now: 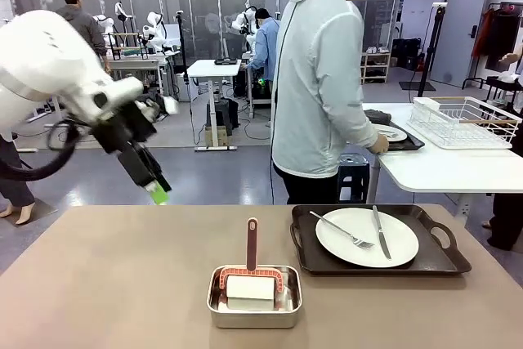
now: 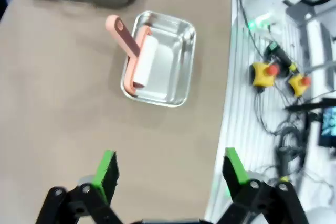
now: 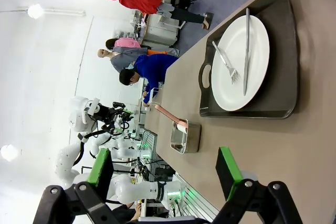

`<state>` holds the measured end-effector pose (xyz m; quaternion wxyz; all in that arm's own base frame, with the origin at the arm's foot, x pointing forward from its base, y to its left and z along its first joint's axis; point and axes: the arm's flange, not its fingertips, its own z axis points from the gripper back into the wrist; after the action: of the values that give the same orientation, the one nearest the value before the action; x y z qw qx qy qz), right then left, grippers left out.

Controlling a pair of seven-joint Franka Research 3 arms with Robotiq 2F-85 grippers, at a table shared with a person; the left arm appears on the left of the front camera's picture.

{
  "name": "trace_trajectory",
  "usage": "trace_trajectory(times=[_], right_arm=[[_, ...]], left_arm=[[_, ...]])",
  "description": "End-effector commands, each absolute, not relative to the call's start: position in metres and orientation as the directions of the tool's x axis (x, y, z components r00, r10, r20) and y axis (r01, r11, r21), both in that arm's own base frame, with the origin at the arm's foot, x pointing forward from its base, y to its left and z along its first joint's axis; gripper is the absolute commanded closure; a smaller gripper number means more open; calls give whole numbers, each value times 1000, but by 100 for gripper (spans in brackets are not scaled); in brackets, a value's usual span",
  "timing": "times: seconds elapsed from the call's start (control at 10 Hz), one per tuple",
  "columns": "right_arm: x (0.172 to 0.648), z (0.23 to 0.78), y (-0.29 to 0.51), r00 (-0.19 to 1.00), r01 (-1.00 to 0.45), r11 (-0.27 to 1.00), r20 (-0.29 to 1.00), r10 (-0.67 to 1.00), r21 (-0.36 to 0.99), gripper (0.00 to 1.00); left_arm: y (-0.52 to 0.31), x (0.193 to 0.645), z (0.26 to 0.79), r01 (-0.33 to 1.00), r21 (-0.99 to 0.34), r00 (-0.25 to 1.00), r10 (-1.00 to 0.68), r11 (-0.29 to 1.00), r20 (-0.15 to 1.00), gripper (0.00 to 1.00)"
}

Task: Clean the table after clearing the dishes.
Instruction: When the left (or right) Handle tray is removed, use the left hand (or right hand) to clean the left (or right) side of the table with the Lint Roller.

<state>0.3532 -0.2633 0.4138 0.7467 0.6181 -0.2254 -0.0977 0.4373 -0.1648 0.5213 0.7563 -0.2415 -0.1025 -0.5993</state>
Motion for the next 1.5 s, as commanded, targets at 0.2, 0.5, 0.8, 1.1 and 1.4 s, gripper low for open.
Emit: trace_trajectory(times=[0.2, 0.5, 0.8, 1.1, 1.4], right_arm=[[353, 417, -263, 877, -142, 212, 222, -426, 967, 0], [353, 417, -263, 877, -142, 212, 222, -426, 967, 0], [353, 417, -263, 877, -142, 212, 222, -426, 967, 0], [353, 417, -263, 877, -142, 212, 222, -426, 967, 0], [353, 417, -263, 877, -142, 212, 222, -426, 967, 0]], left_arm=[[-193, 444, 482, 964, -233, 197, -930, 126, 311, 0], [-192, 446, 489, 969, -213, 200, -903, 124, 381, 0], [-192, 446, 489, 969, -213, 200, -903, 124, 381, 0], [-238, 468, 481, 987, -161, 62, -951, 13, 304, 0], [-295, 498, 468, 986, -163, 9, -985, -20, 174, 0]])
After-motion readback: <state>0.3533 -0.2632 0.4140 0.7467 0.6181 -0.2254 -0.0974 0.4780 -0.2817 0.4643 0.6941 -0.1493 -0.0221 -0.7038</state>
